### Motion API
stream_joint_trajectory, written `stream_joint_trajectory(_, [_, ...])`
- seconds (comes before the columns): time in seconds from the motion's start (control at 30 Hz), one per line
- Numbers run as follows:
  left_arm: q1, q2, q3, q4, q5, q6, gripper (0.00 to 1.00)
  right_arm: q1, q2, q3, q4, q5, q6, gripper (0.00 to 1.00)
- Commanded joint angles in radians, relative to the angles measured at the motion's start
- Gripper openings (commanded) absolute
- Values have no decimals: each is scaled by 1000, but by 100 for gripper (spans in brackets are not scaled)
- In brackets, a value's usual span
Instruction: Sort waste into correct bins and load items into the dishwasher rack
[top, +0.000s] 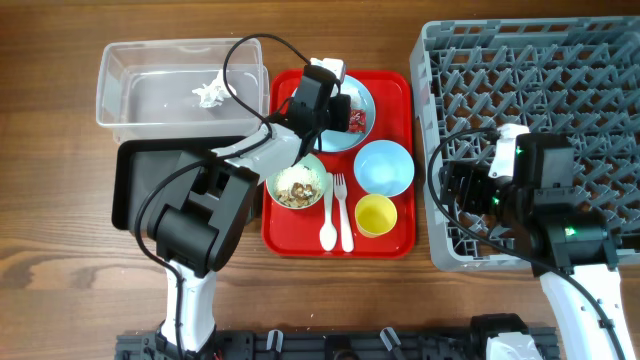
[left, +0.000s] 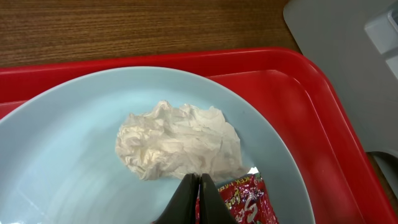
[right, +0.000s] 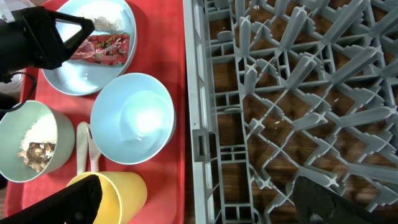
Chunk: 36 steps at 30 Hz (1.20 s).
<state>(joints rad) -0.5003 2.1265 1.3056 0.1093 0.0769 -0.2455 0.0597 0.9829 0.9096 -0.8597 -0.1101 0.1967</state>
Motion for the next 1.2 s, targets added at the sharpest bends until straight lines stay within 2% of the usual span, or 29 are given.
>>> stream_joint_trajectory(0.0, [1,8,2,0,1,5,4,-4,2,20,3,12,-11,100])
stream_joint_trajectory(0.17, [1,-76,2,-14,0,5,4,-4,2,20,3,13,-12,100])
stream_joint_trajectory(0.47, [35,-268,2,-196,-56,2,4,-4,2,20,2,12,-12,100])
stream_joint_trajectory(0.5, [38,-268,2,-188,-56,2,12,-4,2,20,2,12,-12,100])
stream_joint_trajectory(0.57, [40,-260,2,-163,-60,2,47,-4,2,20,2,12,-12,100])
stream_joint_trajectory(0.6, [40,-255,2,-152,-60,2,49,-4,2,20,2,12,-11,100])
stream_joint_trajectory(0.67, [40,-235,2,-110,-60,3,60,-4,2,20,2,12,-12,100])
stream_joint_trajectory(1.17, [13,20,2,97,-32,6,70,-4,2,20,2,12,-11,100])
